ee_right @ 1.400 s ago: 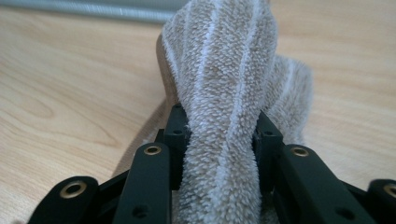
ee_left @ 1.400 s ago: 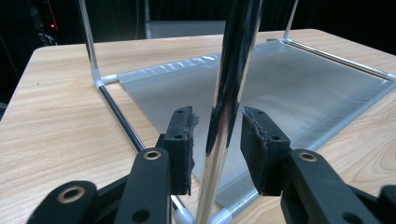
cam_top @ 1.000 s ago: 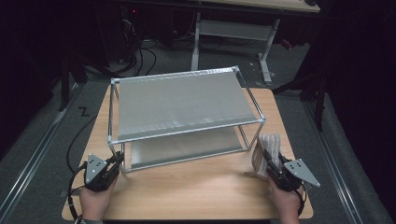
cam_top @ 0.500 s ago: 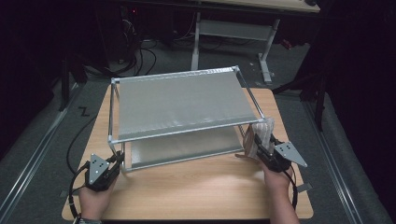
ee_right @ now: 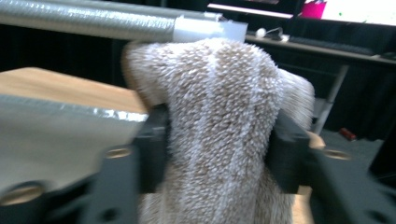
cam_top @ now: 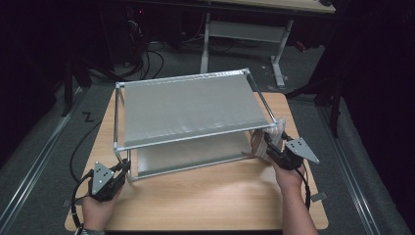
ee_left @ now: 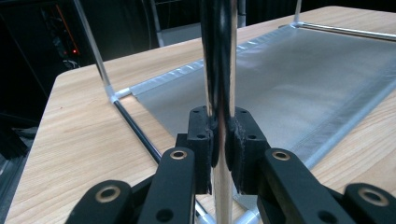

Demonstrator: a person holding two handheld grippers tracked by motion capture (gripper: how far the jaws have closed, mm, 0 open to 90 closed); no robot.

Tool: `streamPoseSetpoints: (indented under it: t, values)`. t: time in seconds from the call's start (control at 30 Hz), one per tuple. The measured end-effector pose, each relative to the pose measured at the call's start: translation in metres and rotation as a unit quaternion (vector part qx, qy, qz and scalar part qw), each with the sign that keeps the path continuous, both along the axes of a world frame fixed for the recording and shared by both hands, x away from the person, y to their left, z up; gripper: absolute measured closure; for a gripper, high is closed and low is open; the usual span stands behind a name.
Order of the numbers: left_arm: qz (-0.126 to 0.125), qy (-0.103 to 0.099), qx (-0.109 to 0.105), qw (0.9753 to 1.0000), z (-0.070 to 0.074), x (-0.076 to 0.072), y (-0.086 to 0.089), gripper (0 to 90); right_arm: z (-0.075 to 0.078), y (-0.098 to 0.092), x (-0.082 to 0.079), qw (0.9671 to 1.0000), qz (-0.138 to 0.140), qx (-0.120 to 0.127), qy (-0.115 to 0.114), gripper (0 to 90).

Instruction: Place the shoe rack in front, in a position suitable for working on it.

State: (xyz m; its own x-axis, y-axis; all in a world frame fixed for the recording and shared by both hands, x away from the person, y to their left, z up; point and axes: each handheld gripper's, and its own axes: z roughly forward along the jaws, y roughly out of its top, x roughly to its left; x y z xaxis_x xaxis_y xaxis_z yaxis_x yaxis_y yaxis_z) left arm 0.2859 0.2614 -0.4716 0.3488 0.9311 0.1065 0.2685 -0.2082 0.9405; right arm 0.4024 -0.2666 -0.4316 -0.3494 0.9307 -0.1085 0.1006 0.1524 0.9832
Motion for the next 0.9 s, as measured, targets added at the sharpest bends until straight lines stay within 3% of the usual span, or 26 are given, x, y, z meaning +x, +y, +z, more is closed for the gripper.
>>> streamPoseSetpoints:
  t: [0.07,0.13,0.33,0.57,0.7,0.9]
  values:
    - [-0.002,0.000,-0.002,1.0000,0.000,0.000,0.000,79.8,0.000,-0.002,0.003,0.9999,0.009,0.003,0.010,59.7]
    - [-0.001,0.000,-0.003,1.0000,0.000,0.000,0.000,79.8,0.000,-0.005,0.005,0.9994,0.018,0.021,0.021,65.1]
    - [-0.004,0.000,-0.008,1.0000,0.000,0.001,0.002,79.8,0.001,-0.004,0.000,0.9995,0.010,0.014,0.026,67.7]
    - [-0.015,0.001,-0.029,0.9995,-0.002,0.004,0.002,80.2,-0.003,-0.015,-0.034,0.9995,0.005,0.024,0.017,67.1]
    - [-0.016,0.001,-0.044,0.9989,-0.003,0.004,0.002,80.3,-0.013,-0.018,-0.038,0.9986,-0.001,0.023,0.048,66.2]
    - [-0.013,0.001,-0.042,0.9990,-0.003,0.004,0.001,80.3,-0.043,-0.019,-0.032,0.9925,-0.006,0.016,0.121,64.6]
